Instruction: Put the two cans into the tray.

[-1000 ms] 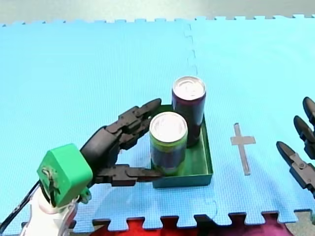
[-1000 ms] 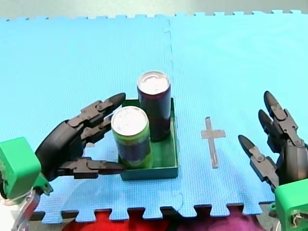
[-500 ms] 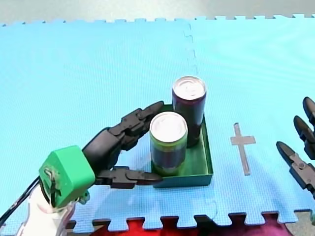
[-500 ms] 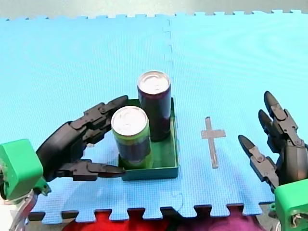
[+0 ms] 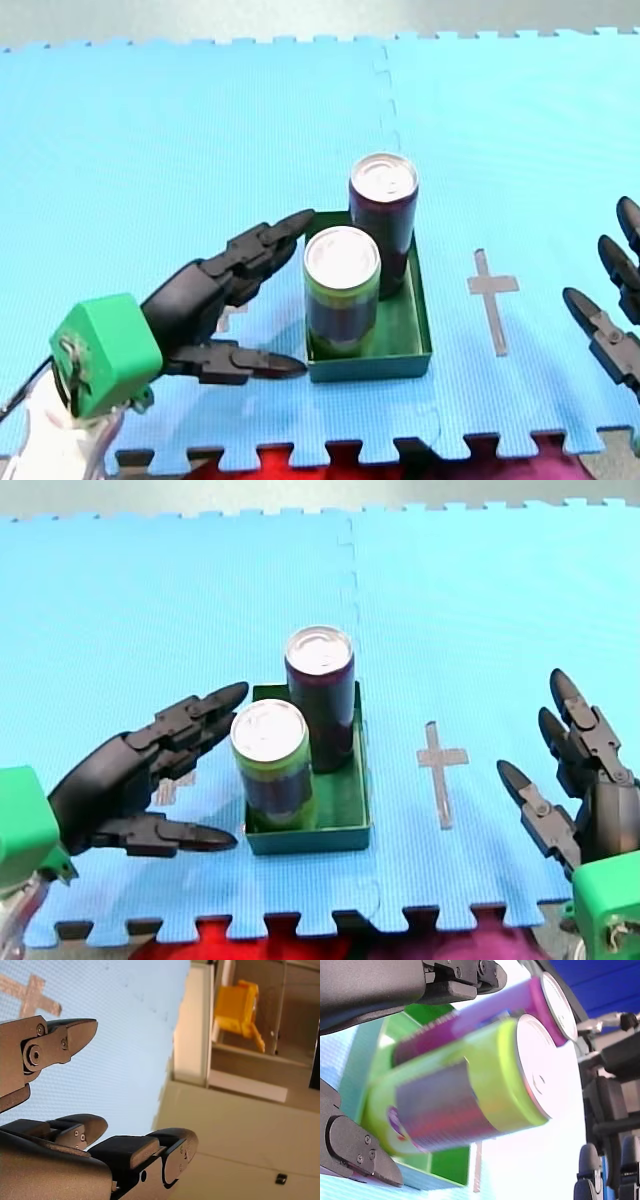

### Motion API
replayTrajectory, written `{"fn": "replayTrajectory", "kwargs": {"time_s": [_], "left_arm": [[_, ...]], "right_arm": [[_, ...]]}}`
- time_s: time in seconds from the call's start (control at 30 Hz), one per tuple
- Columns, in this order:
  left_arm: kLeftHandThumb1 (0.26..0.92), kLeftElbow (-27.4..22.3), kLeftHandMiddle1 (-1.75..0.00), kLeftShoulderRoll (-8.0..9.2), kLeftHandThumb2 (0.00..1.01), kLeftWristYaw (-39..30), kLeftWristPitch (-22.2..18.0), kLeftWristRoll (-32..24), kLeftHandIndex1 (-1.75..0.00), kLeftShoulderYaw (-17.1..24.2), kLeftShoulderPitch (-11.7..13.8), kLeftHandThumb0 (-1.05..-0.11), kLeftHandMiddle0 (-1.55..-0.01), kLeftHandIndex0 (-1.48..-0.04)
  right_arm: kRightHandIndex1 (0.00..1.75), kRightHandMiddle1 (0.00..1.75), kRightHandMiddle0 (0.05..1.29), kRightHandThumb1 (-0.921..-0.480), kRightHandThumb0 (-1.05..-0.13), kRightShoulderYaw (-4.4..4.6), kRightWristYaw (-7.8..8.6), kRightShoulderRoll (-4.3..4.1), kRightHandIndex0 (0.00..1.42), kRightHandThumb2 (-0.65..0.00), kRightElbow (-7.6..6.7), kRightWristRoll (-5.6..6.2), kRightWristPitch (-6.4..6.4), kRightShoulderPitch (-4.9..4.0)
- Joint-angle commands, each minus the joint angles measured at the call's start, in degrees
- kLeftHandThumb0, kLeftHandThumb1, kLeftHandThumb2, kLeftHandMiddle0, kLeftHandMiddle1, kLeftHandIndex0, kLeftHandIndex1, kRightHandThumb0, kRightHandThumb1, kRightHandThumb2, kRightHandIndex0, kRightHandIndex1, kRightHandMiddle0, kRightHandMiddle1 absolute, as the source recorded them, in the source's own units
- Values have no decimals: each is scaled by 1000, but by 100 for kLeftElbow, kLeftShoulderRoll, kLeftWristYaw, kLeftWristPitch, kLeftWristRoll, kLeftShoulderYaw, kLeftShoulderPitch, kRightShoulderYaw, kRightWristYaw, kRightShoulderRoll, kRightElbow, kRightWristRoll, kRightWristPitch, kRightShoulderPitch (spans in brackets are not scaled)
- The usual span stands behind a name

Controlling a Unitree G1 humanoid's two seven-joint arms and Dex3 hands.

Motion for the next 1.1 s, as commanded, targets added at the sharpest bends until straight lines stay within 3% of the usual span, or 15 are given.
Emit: {"fn": "replayTrajectory", "kwargs": {"time_s": [0.0, 0.27, 0.43, 0.63, 0.73, 0.87, 0.97, 1.07], "left_arm": [[712, 74, 0, 104, 5, 57, -24, 10, 0, 91, -15, -966, -38, -99], [701, 312, -6, 187, 0, 611, 151, 132, -2, 360, -70, -963, -46, -102], [692, 767, -17, 115, 0, 740, -156, 76, -4, 478, -222, -967, -72, -108], [683, 834, -37, 25, 0, 851, -320, 38, -8, 544, -253, -964, -125, -126], [682, 837, -53, -49, 0, 994, -322, 19, -15, 601, -251, -962, -173, -148], [679, 888, -90, -211, 0, 1216, -275, -78, -38, 706, -261, -954, -282, -223], [674, 1013, -84, -336, 0, 1342, -342, -115, -29, 758, -309, -937, -404, -303], [669, 1171, -75, -430, 0, 1430, -450, -84, -30, 759, -389, -925, -461, -354]], "right_arm": [[0, 0, 402, -921, -1048, -26, 6, -38, 480, -44, 10, 22, -41, -8], [0, 1, 402, -921, -1048, -43, 53, -61, 479, -44, 41, 41, -91, 13], [1, 1, 402, -921, -1048, -41, 121, -76, 480, -40, 78, 70, -106, 0], [4, 3, 406, -919, -1048, -23, 122, -59, 486, -33, 172, 37, -123, -80], [8, 13, 437, -835, -1010, -5, 81, -60, 498, -3, 192, -28, -99, -112], [8, 18, 469, -777, -948, 43, 176, -85, 507, 0, 126, -7, -11, -84], [15, 27, 514, -744, -889, 75, 247, -69, 530, 0, 85, 37, 60, -87], [18, 26, 541, -734, -852, 131, 289, -69, 548, 0, 71, 7, 138, -132]]}}
